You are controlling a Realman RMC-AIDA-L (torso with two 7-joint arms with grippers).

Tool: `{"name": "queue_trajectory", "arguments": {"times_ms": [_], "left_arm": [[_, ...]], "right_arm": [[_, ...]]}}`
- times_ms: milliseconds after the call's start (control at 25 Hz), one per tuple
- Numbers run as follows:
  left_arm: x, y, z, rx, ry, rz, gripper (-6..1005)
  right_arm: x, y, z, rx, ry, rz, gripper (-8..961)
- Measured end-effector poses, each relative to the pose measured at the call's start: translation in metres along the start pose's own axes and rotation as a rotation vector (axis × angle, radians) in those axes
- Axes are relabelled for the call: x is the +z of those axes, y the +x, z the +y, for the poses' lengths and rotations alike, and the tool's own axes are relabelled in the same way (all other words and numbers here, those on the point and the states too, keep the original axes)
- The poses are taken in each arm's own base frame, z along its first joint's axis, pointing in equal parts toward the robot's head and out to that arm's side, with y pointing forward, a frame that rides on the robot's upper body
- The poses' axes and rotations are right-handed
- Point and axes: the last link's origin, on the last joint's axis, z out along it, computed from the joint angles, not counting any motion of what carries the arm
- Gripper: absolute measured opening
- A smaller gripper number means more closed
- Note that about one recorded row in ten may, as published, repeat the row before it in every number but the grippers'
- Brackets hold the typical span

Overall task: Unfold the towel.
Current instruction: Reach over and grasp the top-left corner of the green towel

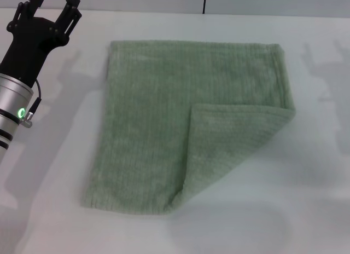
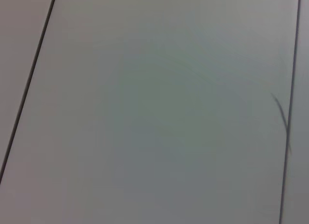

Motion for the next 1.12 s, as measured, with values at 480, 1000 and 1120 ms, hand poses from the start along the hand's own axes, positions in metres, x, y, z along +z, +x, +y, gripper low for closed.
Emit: {"name": "queue_trajectory", "arguments": {"times_ms": [480, 1000, 1120], "left_arm": [[-0.0003, -0.0006, 0.0, 0.0, 0.001, -0.003, 808], [0.0005, -0.0002, 0.0002, 0.0, 0.0, -0.001, 803], [0.0005, -0.0002, 0.0002, 0.0, 0.0, -0.001, 802]], "right_arm": [[0.0008, 0.0004, 0.0037, 0.003, -0.013, 0.001, 739], [0.0014, 0.0003, 0.004, 0.004, -0.014, 0.0, 738], [0.0019, 0.0001, 0.004, 0.005, -0.013, -0.001, 738]]}}
